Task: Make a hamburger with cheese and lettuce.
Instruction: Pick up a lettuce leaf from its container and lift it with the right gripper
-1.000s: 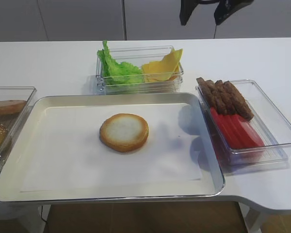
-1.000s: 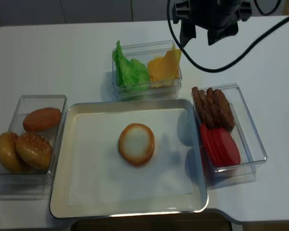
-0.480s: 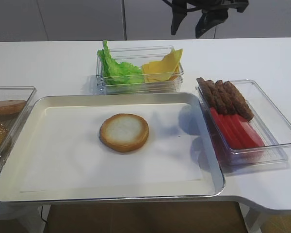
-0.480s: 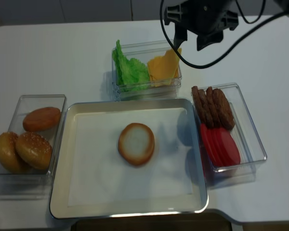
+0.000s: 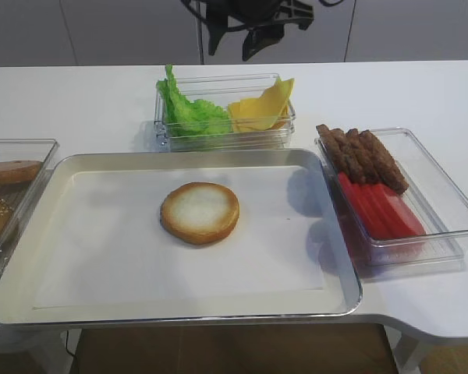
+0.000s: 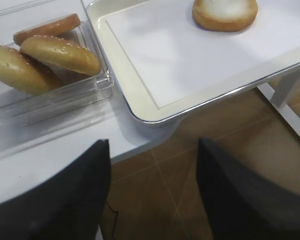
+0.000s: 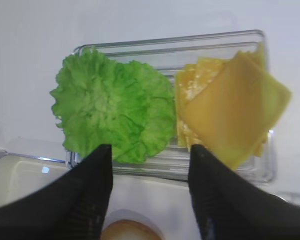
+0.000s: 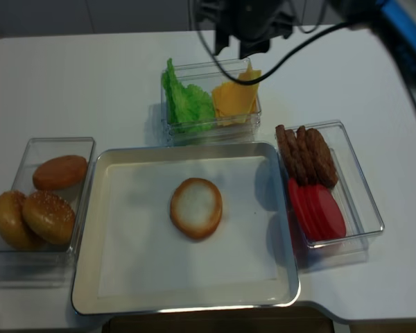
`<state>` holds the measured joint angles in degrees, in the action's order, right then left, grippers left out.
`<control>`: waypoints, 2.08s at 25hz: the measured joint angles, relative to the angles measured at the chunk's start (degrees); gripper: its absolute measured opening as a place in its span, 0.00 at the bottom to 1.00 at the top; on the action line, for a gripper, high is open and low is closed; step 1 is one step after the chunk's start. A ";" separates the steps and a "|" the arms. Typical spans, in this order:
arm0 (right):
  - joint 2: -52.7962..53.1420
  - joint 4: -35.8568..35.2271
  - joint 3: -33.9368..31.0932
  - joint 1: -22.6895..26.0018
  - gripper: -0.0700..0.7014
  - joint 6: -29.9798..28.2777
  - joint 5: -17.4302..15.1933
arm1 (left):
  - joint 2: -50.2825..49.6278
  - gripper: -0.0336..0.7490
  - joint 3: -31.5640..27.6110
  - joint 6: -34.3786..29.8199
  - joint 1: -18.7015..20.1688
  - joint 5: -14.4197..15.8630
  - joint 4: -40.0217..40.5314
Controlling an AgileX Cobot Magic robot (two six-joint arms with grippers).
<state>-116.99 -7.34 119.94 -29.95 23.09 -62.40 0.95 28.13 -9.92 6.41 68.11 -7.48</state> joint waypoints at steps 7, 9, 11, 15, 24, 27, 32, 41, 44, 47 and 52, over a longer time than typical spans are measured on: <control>-6.98 0.31 7.85 -3.60 0.60 0.00 0.72 | 0.00 0.57 0.00 0.00 0.00 0.00 0.00; -7.53 0.31 8.38 -4.41 0.60 0.00 2.50 | 0.00 0.57 0.00 0.00 0.00 0.00 0.00; -7.66 0.31 8.53 -5.23 0.60 -0.28 4.62 | 0.00 0.57 0.00 0.00 0.00 0.00 0.00; -8.00 0.31 8.53 -6.00 0.60 -1.09 7.47 | 0.00 0.57 0.00 0.00 0.00 0.00 0.00; -9.90 -0.01 8.53 -6.00 0.60 -2.53 10.78 | 0.00 0.57 0.00 0.00 0.00 0.00 0.00; -10.82 -0.01 8.53 -6.00 0.60 -2.66 11.02 | 0.00 0.57 0.00 0.00 0.00 0.00 0.00; -12.30 -0.01 8.53 -6.00 0.60 -2.70 12.32 | 0.00 0.57 0.00 0.00 0.00 0.00 0.00; -13.73 0.21 8.53 -6.00 0.60 -4.08 14.20 | 0.00 0.57 0.00 0.00 0.00 0.00 0.00; -13.84 1.13 8.53 -6.00 0.59 -4.20 14.78 | 0.00 0.57 0.00 0.00 0.00 0.00 0.00; -13.84 2.07 8.53 -6.00 0.59 -4.20 15.05 | 0.00 0.57 0.00 0.00 0.00 0.00 0.00; -14.37 3.05 8.53 -6.00 0.59 -4.20 15.14 | 0.00 0.57 0.00 0.00 0.00 0.00 0.00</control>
<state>-131.35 -4.29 128.46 -35.95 18.89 -47.26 0.95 28.13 -9.92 6.41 68.11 -7.48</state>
